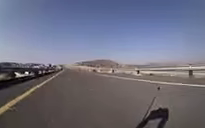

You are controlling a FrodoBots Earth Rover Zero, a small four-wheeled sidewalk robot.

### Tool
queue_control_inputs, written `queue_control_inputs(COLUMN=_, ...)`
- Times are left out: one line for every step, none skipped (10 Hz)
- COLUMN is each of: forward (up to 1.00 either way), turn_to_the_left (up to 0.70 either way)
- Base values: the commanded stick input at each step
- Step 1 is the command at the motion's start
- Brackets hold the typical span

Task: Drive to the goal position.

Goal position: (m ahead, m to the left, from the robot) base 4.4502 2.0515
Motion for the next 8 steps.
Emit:
queue_control_inputs(forward=0.85, turn_to_the_left=0.34)
queue_control_inputs(forward=0.85, turn_to_the_left=0.34)
queue_control_inputs(forward=0.85, turn_to_the_left=0.34)
queue_control_inputs(forward=0.85, turn_to_the_left=0.34)
queue_control_inputs(forward=0.85, turn_to_the_left=0.34)
queue_control_inputs(forward=0.85, turn_to_the_left=0.00)
queue_control_inputs(forward=0.85, turn_to_the_left=0.00)
queue_control_inputs(forward=0.85, turn_to_the_left=0.00)
